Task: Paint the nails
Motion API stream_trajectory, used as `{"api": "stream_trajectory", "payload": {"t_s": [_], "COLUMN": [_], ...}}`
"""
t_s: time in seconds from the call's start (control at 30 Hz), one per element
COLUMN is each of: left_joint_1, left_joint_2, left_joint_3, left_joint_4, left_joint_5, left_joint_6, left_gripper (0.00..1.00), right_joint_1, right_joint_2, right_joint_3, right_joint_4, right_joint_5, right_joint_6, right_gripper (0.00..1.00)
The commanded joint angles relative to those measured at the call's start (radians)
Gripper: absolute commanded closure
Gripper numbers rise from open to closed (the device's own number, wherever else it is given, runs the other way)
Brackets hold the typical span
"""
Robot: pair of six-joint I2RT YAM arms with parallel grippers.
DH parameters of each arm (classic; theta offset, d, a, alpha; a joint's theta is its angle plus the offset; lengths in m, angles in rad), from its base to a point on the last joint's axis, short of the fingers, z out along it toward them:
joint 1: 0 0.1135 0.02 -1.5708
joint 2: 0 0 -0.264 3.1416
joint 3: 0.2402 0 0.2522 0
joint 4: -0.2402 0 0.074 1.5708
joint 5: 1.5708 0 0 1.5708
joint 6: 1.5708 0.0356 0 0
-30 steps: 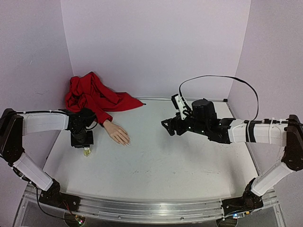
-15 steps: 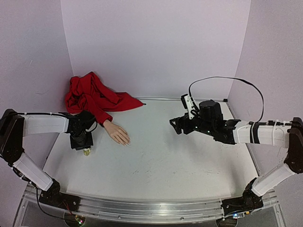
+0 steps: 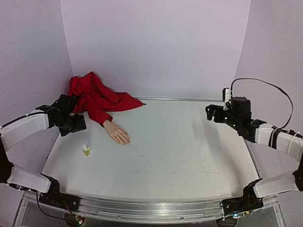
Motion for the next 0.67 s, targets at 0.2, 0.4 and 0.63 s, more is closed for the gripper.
{"api": "stream_trajectory", "payload": {"t_s": [0.2,0.4,0.63], "left_joint_1": [0.118,0.118,0.119], "left_joint_2": [-0.344,-0.416,-0.446], "left_joint_3": [0.023,0.025,0.019], "left_joint_4": [0.465,0.481,0.482], "left_joint_5": [0.032,0.050,0.053], "left_joint_6": [0.342,0.395,0.426], "left_gripper": [0.01,0.01,0.01], "right_joint_1": [-0.043,-0.043,-0.044], "right_joint_2": [-0.277,-0.319,-0.364], "right_joint_3": [0.020,0.047,0.038], "right_joint_4": [-0.065,-0.091,-0.068], "right_joint_5": [0.077,0.097,0.092], "right_joint_6": [-0.069,-0.095,-0.100], "right_gripper": [0.02,0.02,0.02]}}
